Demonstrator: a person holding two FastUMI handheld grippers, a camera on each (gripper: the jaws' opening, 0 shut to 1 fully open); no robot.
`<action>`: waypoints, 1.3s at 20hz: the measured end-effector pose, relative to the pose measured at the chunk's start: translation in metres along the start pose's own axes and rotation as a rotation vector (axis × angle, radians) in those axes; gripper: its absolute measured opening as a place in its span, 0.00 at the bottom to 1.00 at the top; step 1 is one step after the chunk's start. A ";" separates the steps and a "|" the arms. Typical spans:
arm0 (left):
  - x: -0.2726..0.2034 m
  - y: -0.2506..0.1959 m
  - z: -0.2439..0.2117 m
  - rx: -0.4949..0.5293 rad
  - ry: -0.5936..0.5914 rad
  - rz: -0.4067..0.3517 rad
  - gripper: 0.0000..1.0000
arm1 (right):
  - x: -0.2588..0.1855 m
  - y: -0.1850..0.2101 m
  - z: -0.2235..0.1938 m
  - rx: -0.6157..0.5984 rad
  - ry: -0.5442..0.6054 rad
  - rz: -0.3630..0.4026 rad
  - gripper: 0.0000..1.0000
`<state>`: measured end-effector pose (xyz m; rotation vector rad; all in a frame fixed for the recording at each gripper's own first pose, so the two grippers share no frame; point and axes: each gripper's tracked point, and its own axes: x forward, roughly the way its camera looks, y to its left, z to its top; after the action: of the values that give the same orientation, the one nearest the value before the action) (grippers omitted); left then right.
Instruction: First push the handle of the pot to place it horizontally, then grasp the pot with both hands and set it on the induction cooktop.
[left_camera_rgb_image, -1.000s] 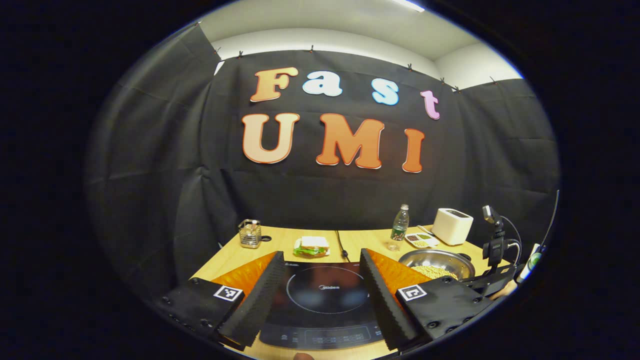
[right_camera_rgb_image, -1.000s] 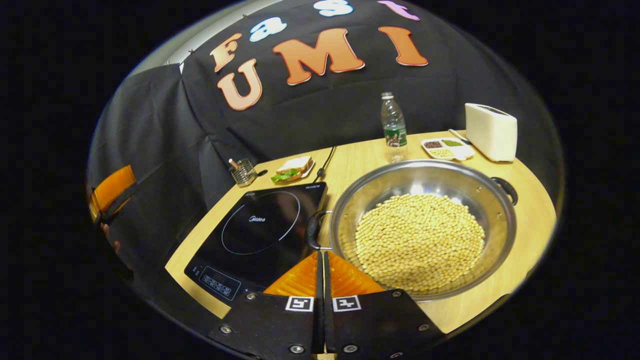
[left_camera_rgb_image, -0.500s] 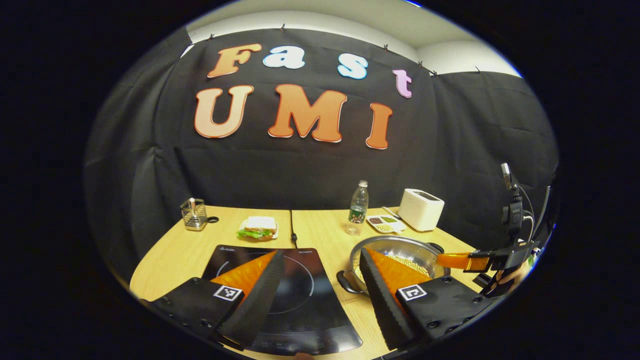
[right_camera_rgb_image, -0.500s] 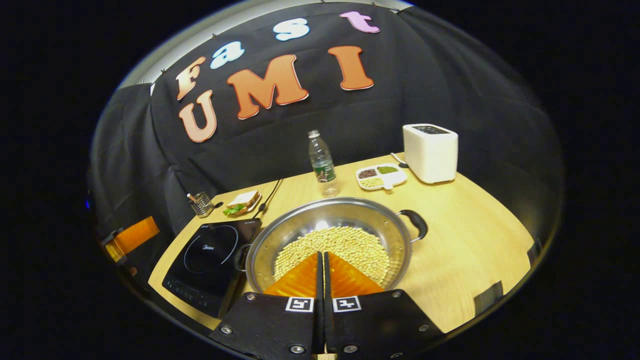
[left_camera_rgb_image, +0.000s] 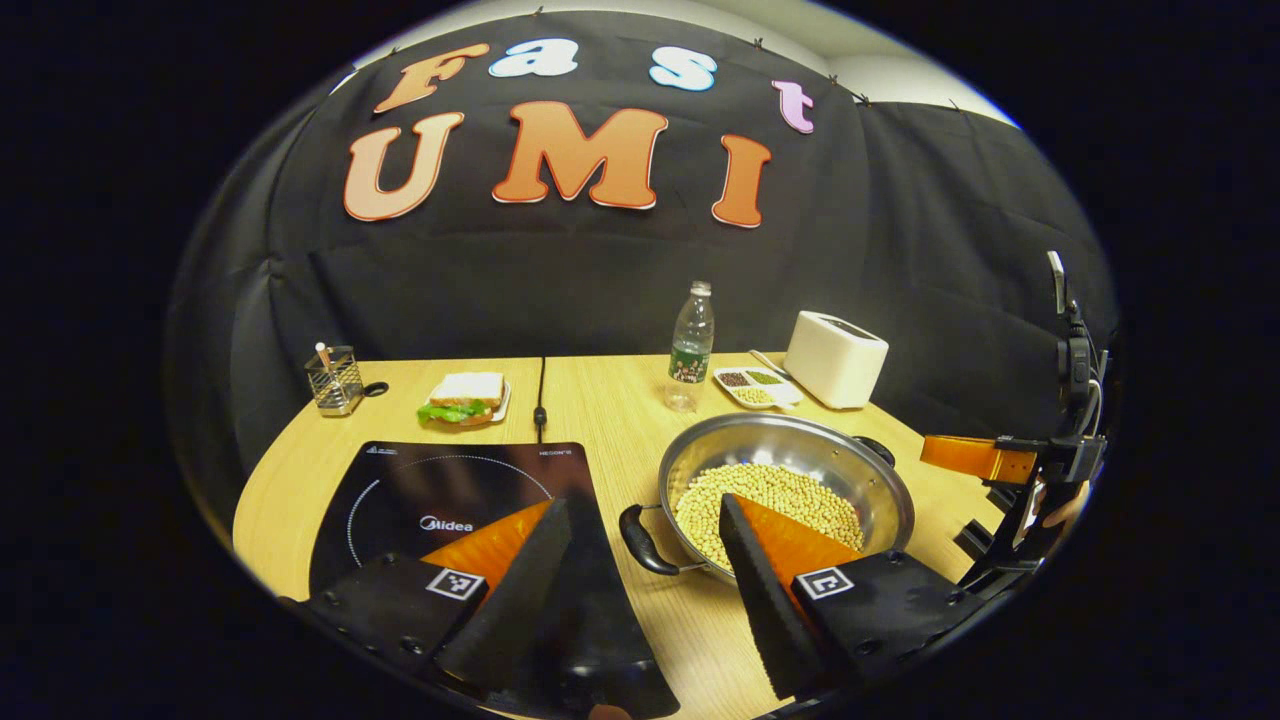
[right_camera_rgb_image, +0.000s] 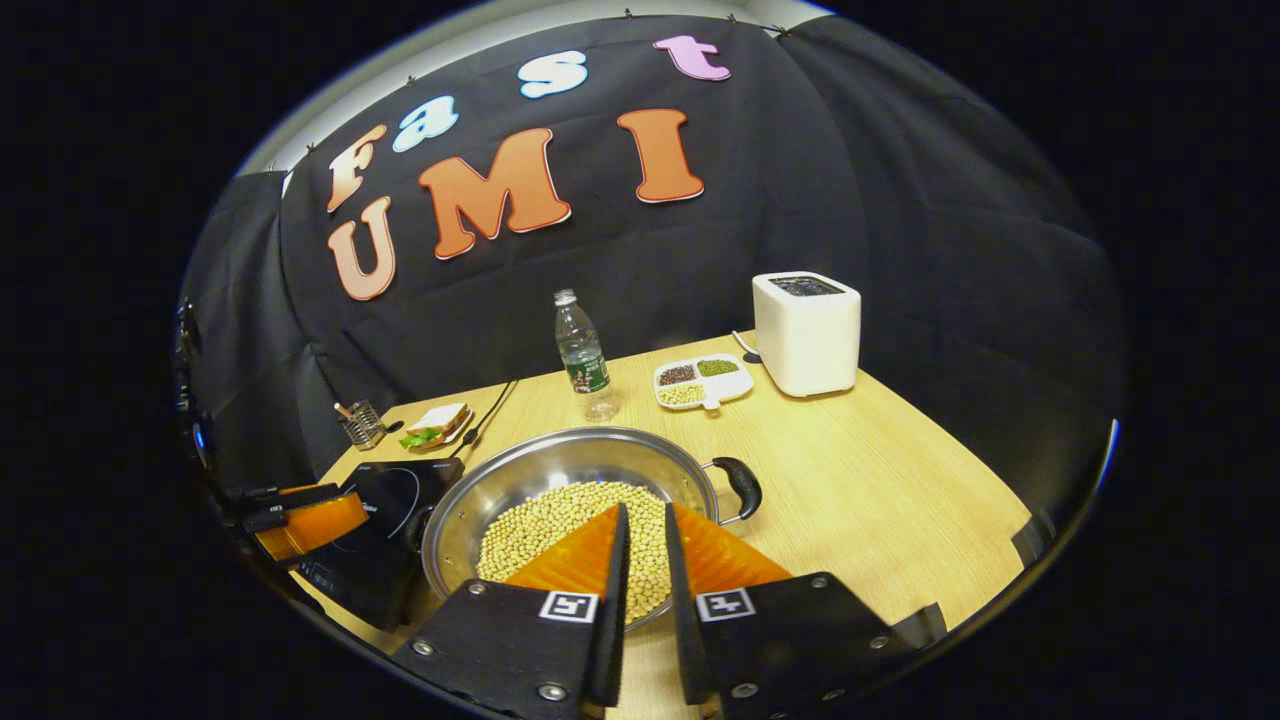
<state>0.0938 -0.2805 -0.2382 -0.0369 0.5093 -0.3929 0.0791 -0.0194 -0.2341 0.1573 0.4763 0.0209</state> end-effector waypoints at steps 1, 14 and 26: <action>0.004 -0.004 -0.006 0.002 0.015 -0.006 0.98 | 0.003 -0.005 -0.001 -0.003 0.001 -0.012 0.29; 0.051 -0.011 -0.042 -0.032 0.180 0.010 0.98 | 0.053 -0.051 -0.018 -0.076 0.097 -0.125 0.94; 0.105 -0.014 -0.074 -0.018 0.342 0.011 0.93 | 0.109 -0.070 -0.053 -0.109 0.282 -0.170 0.84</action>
<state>0.1378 -0.3283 -0.3502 0.0165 0.8502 -0.3857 0.1505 -0.0751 -0.3412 0.0056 0.7671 -0.0984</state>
